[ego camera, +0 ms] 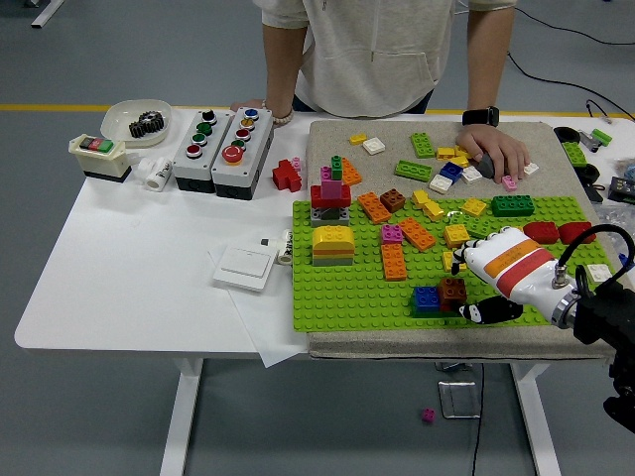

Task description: Pick up the brick,pile it on top of brick,press brick,pick up the brick,pile it on top of brick,press brick

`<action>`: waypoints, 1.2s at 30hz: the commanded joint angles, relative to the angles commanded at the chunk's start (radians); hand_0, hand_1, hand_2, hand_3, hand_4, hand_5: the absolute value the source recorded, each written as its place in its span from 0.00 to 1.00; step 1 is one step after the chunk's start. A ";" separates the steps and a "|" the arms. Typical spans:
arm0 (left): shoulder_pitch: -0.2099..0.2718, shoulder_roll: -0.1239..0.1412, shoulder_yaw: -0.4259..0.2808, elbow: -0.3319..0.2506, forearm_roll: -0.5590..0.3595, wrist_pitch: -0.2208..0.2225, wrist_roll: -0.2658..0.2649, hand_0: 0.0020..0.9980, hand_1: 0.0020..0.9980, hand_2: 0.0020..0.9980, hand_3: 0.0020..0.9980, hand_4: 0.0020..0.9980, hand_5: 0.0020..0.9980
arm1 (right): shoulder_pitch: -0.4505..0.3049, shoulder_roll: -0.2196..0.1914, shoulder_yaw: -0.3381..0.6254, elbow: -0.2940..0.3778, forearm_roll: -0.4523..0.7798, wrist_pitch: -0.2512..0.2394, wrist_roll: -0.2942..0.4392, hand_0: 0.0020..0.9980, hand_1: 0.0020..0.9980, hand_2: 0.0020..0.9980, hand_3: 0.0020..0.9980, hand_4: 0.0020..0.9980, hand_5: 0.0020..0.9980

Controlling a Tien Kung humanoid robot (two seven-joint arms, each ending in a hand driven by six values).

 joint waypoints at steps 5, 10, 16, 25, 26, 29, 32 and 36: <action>0.000 0.001 0.000 0.000 0.001 0.000 0.000 0.75 0.72 0.72 0.59 0.64 0.67 | 0.003 0.001 0.001 -0.001 0.000 -0.001 0.000 0.27 0.37 0.65 0.59 0.83 0.50; -0.002 0.001 0.002 -0.001 -0.002 0.000 -0.001 0.75 0.72 0.72 0.59 0.64 0.67 | 0.005 0.002 0.003 -0.003 0.000 0.000 0.000 0.27 0.37 0.65 0.59 0.83 0.50; -0.003 0.001 0.003 -0.001 -0.005 0.001 -0.001 0.75 0.72 0.72 0.59 0.64 0.67 | 0.006 0.002 0.004 -0.003 0.000 0.000 -0.001 0.27 0.37 0.65 0.59 0.83 0.50; -0.004 0.001 0.004 -0.001 -0.006 0.000 -0.002 0.75 0.72 0.72 0.59 0.64 0.67 | -0.002 -0.005 0.005 0.019 0.000 0.012 -0.004 0.27 0.37 0.65 0.59 0.83 0.50; -0.004 0.001 0.004 -0.001 -0.005 0.000 -0.002 0.75 0.72 0.72 0.59 0.64 0.67 | -0.003 -0.006 0.007 0.026 0.000 0.014 -0.005 0.27 0.37 0.65 0.59 0.83 0.50; -0.005 0.002 0.004 -0.001 -0.005 0.000 -0.002 0.75 0.72 0.72 0.59 0.64 0.66 | -0.010 -0.008 0.014 0.044 0.000 0.013 -0.006 0.27 0.37 0.65 0.59 0.83 0.50; -0.006 0.002 0.004 -0.001 -0.005 0.000 -0.002 0.75 0.72 0.72 0.59 0.64 0.66 | -0.020 -0.012 0.029 0.063 0.000 0.007 -0.007 0.27 0.37 0.65 0.59 0.83 0.50; -0.006 0.002 0.005 -0.001 -0.005 -0.001 -0.002 0.75 0.72 0.72 0.59 0.64 0.67 | -0.032 -0.016 0.045 0.081 0.000 -0.001 -0.009 0.28 0.37 0.65 0.59 0.83 0.50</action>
